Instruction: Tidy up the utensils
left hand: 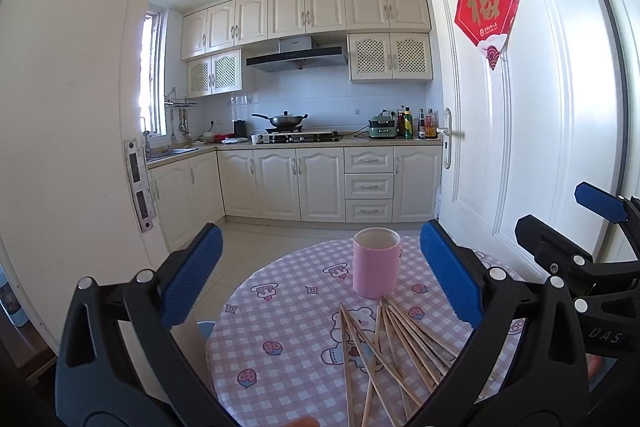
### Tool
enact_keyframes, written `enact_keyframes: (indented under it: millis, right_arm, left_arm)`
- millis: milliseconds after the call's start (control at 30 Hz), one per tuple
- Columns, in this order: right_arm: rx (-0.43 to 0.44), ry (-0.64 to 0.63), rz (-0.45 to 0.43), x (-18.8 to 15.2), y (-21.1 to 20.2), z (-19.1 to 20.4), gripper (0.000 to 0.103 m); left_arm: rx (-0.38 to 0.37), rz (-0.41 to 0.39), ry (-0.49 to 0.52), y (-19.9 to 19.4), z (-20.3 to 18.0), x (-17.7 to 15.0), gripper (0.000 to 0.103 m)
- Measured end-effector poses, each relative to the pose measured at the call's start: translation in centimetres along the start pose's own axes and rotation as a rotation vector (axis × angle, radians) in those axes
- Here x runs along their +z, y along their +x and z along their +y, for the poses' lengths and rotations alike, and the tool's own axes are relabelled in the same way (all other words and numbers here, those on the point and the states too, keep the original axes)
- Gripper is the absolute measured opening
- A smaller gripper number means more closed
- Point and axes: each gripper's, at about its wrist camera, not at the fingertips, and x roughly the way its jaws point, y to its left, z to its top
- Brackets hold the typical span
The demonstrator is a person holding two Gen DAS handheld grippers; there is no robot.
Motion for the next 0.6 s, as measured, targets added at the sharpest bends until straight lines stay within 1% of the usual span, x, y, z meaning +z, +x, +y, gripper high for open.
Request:
enact_keyframes:
  millis: [600]
  right_arm:
    - [0.004, -0.001, 0.002, 0.08, 0.07, 0.0, 0.096]
  left_arm:
    - [0.0, 0.006, -0.004, 0.04, 0.25, 0.06, 0.097]
